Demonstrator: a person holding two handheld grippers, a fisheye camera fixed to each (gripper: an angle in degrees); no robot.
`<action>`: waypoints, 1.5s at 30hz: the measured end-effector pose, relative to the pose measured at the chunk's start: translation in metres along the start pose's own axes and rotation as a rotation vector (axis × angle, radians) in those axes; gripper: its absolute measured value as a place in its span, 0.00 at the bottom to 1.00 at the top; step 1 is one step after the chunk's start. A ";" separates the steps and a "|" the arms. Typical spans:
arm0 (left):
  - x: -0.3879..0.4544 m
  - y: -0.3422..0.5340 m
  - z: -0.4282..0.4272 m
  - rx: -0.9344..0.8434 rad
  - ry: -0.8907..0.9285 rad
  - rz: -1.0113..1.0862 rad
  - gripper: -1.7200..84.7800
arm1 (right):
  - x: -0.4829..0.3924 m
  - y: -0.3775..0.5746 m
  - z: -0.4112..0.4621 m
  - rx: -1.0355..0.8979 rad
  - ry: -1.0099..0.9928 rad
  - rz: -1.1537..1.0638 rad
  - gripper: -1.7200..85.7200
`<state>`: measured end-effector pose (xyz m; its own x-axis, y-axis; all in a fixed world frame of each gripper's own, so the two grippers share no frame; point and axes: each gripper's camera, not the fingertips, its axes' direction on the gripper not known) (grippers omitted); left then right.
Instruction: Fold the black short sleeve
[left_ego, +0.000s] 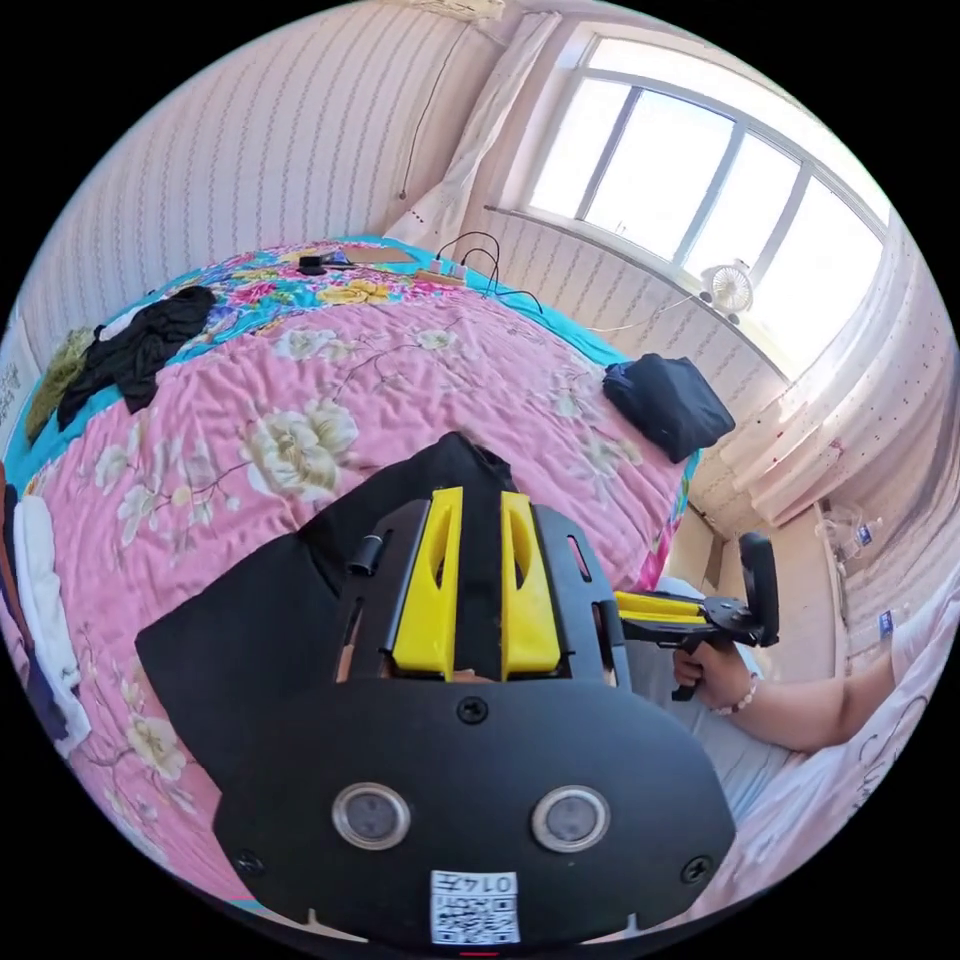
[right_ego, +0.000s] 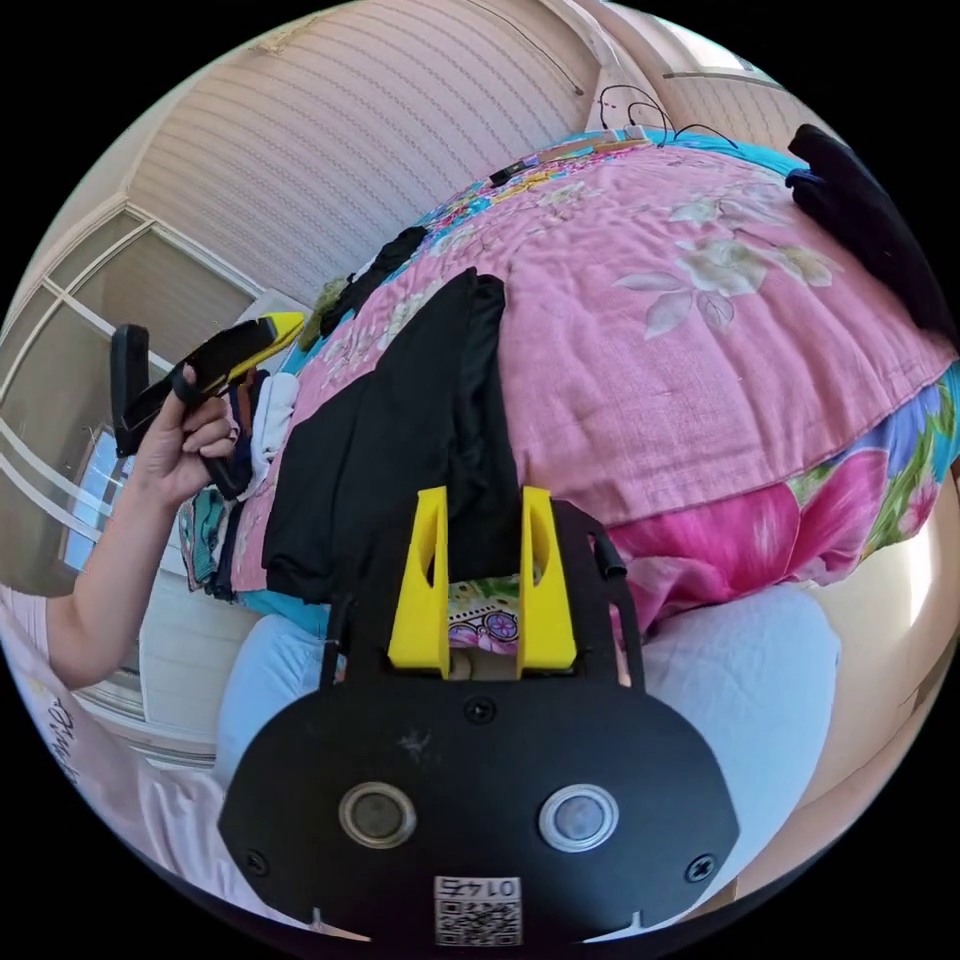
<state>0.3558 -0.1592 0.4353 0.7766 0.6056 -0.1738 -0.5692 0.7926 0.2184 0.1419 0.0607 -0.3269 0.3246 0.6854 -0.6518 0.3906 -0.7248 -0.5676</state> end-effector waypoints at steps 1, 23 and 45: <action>0.001 -0.009 0.010 -0.015 -0.022 0.012 0.10 | 0.007 0.000 -0.002 -0.008 -0.037 -0.010 0.08; -0.019 -0.132 0.170 -0.305 -0.191 0.008 0.02 | 0.062 0.003 -0.024 0.045 -0.360 -0.082 0.03; -0.263 0.129 -0.092 -0.184 -0.506 -0.450 0.01 | -0.251 0.010 0.109 -0.413 -0.478 -0.722 0.11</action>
<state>0.0535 -0.2098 0.4210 0.9524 0.1441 0.2685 -0.1648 0.9847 0.0562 -0.0296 -0.1260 -0.2235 -0.4634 0.7894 -0.4025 0.6611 0.0055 -0.7503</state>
